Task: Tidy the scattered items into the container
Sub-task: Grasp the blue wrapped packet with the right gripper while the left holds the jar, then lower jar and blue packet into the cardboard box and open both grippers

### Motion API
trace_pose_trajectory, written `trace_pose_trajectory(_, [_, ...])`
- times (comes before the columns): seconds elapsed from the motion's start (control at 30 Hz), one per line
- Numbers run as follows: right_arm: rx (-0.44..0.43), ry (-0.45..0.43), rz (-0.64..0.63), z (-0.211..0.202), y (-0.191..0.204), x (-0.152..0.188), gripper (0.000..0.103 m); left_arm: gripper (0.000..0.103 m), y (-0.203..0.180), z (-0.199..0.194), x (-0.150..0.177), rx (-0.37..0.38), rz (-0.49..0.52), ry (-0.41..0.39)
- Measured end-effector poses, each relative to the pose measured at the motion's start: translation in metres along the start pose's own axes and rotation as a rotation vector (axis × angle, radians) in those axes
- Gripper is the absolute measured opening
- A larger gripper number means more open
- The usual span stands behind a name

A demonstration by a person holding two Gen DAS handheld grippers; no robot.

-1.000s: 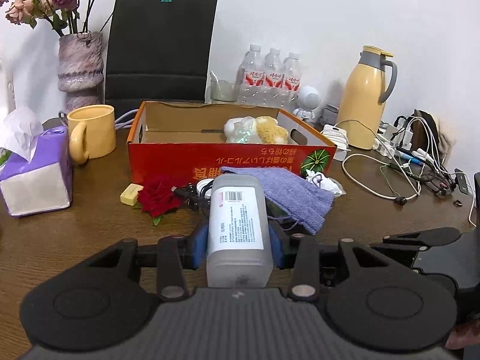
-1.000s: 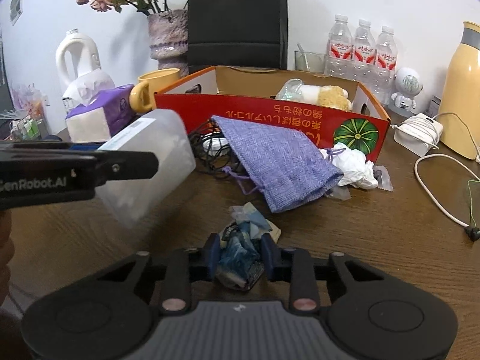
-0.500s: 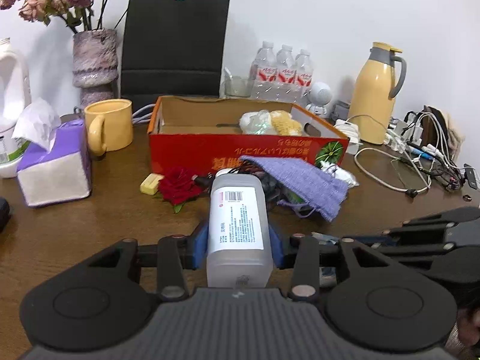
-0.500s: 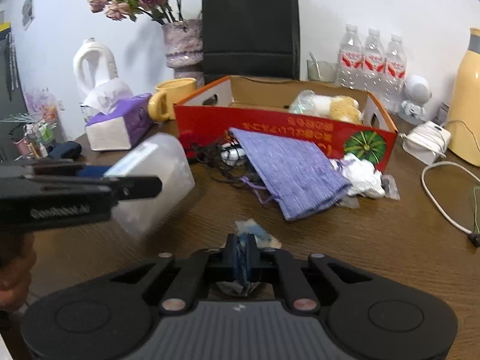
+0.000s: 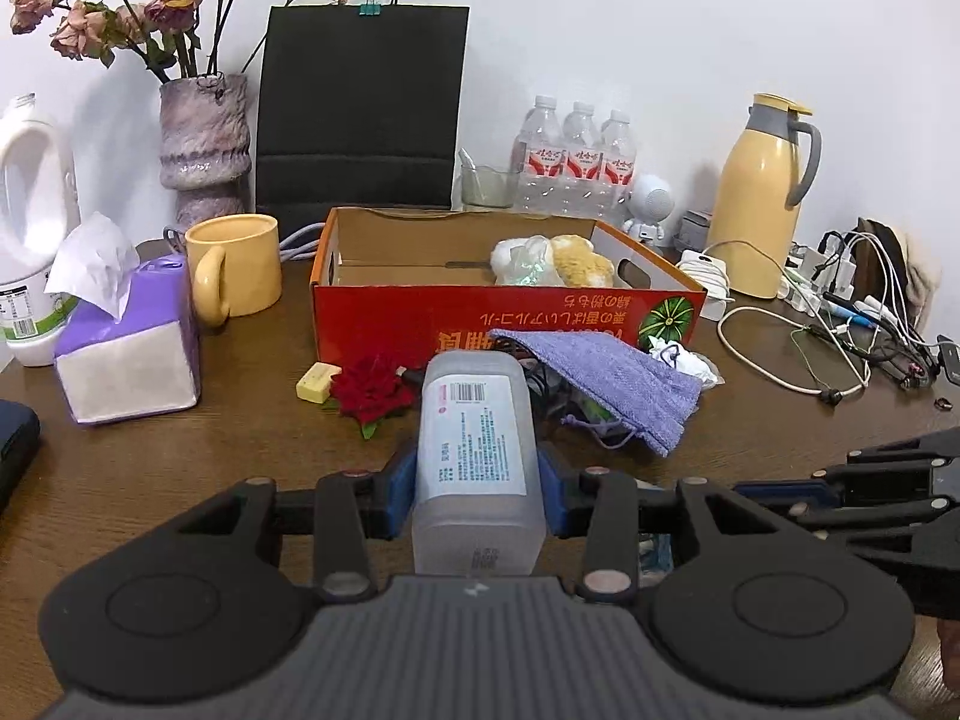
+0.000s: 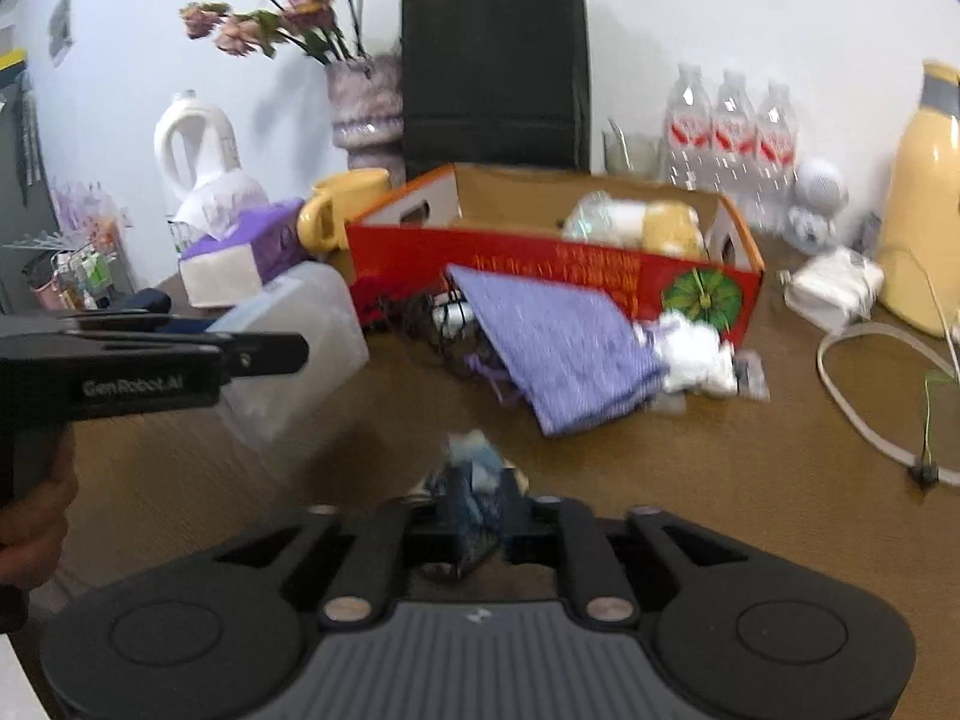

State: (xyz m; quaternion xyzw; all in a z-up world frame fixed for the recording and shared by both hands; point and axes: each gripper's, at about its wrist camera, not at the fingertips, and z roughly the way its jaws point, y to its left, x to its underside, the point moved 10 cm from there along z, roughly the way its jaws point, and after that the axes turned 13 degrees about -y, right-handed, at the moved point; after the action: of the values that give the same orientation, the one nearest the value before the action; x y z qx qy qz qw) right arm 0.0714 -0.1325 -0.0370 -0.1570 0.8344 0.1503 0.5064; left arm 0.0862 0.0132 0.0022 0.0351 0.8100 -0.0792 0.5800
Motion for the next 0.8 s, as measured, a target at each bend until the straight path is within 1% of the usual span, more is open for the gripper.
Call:
trace_pose_trajectory(0.03, [-0.011, 0.001, 0.039, 0.001, 0.0, 0.002, 0.04, 0.042, 0.001, -0.001, 0.001, -0.009, -0.002, -0.002])
trace_pose_trajectory(0.07, [-0.02, 0.004, 0.071, 0.003, 0.0, 0.004, 0.054, 0.042, 0.004, -0.002, 0.001, -0.019, -0.004, -0.004])
trace_pose_trajectory(0.1, [-0.017, 0.008, 0.09, 0.005, 0.0, 0.005, 0.056, 0.042, 0.006, -0.003, 0.001, -0.026, -0.009, -0.006])
trace_pose_trajectory(0.13, [0.001, 0.013, 0.1, 0.01, 0.001, 0.006, 0.055, 0.042, 0.007, -0.004, 0.001, -0.031, -0.016, -0.007])
trace_pose_trajectory(0.23, [0.031, 0.019, 0.07, 0.024, 0.009, 0.009, 0.055, 0.042, 0.009, -0.006, 0.003, -0.031, -0.02, -0.007])
trace_pose_trajectory(0.3, [0.062, 0.029, 0.021, 0.033, 0.014, 0.013, 0.053, 0.042, 0.009, -0.006, 0.003, -0.033, -0.013, -0.007])
trace_pose_trajectory(0.4, [0.118, 0.032, -0.07, 0.039, 0.015, 0.018, 0.044, 0.042, 0.008, -0.009, 0.0, -0.039, 0.002, -0.016])
trace_pose_trajectory(0.47, [0.091, 0.032, -0.067, 0.039, 0.016, 0.019, 0.03, 0.042, 0.009, -0.011, -0.002, -0.042, 0.004, -0.025])
trace_pose_trajectory(0.53, [0.069, 0.038, -0.058, 0.038, 0.016, 0.017, 0.019, 0.042, 0.01, -0.011, -0.003, -0.045, 0.0, -0.025])
trace_pose_trajectory(0.57, [0.064, 0.041, -0.049, 0.037, 0.015, 0.017, 0.016, 0.042, 0.009, -0.011, -0.004, -0.046, -0.002, -0.028])
trace_pose_trajectory(0.63, [0.051, 0.045, -0.048, 0.035, 0.015, 0.018, 0.012, 0.042, 0.008, -0.012, -0.006, -0.044, -0.006, -0.035])
trace_pose_trajectory(0.7, [0.04, 0.033, -0.036, 0.029, 0.016, 0.016, 0.012, 0.042, 0.005, -0.013, -0.009, -0.039, -0.009, -0.046])
trace_pose_trajectory(0.8, [0.02, -0.034, -0.031, 0.01, 0.017, -0.003, 0.012, 0.042, 0.0, -0.017, -0.019, -0.029, 0.003, -0.074])
